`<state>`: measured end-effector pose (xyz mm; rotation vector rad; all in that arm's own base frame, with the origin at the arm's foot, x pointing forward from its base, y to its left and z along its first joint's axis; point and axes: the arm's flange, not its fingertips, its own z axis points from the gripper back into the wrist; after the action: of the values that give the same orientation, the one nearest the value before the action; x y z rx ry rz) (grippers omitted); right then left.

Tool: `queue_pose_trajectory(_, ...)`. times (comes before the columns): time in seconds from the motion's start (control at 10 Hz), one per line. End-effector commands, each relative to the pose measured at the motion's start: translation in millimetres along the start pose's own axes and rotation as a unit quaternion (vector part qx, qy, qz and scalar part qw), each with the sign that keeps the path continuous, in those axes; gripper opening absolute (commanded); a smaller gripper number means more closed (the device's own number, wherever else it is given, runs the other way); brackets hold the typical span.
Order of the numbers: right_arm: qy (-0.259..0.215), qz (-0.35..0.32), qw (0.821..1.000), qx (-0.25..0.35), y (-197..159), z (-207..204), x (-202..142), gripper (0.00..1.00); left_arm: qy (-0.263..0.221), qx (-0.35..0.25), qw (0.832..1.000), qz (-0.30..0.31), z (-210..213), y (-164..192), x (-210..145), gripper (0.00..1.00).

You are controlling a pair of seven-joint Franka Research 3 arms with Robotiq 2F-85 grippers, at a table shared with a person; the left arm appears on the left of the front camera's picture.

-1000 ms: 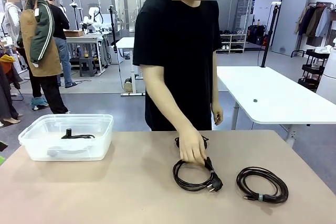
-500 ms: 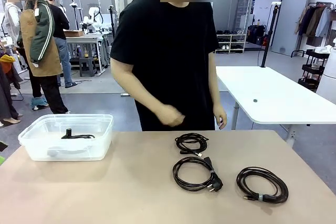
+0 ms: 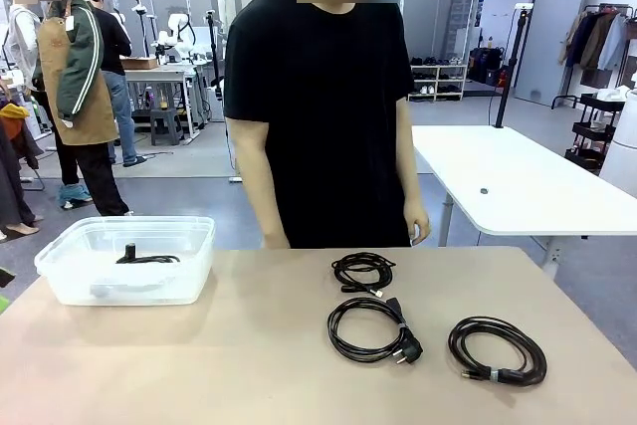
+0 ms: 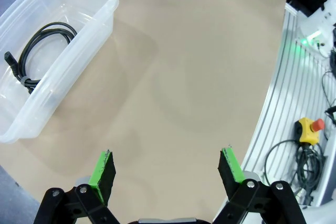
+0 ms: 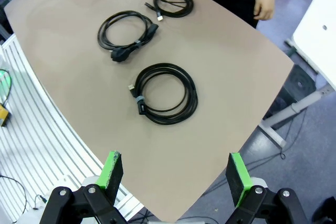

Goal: Organize and store the cables.
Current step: Place the Power Cable into the Organizing box.

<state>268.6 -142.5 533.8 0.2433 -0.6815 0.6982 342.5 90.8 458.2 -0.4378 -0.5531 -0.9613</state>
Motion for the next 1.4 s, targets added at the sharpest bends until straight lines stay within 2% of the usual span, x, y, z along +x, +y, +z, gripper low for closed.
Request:
queue_pose_trajectory(0.0,0.076,-0.037,0.995,-0.060,22.8,-44.2,45.9,1.00,-0.001,-0.002,1.000,0.007,-1.6,0.0,0.8,1.00)
queue_pose_trajectory(0.3,0.132,-0.066,0.984,-0.097,66.5,-116.1,95.3,1.00,-0.001,-0.002,1.000,0.007,-1.6,0.0,0.8,1.00)
queue_pose_trajectory(0.4,0.137,-0.086,0.983,-0.087,81.8,-137.9,105.0,1.00,-0.001,-0.002,1.000,0.007,-1.6,0.0,0.8,1.00)
queue_pose_trajectory(0.5,0.154,-0.097,0.975,-0.131,99.4,-165.9,117.3,1.00,-0.001,-0.002,1.000,0.007,-1.6,0.0,0.8,1.00)
queue_pose_trajectory(0.7,0.171,-0.141,0.966,-0.132,134.0,-226.1,141.0,1.00,-0.001,-0.002,1.000,0.007,-1.6,0.0,0.8,1.00)
queue_pose_trajectory(1.0,0.197,-0.160,0.956,-0.145,172.6,-297.2,155.2,1.00,-0.001,-0.002,1.000,0.007,-1.6,0.0,0.8,1.00)
queue_pose_trajectory(1.3,0.222,-0.175,0.947,-0.151,187.7,-340.9,150.8,1.00,-0.001,-0.002,1.000,0.007,-1.6,0.0,0.8,1.00)
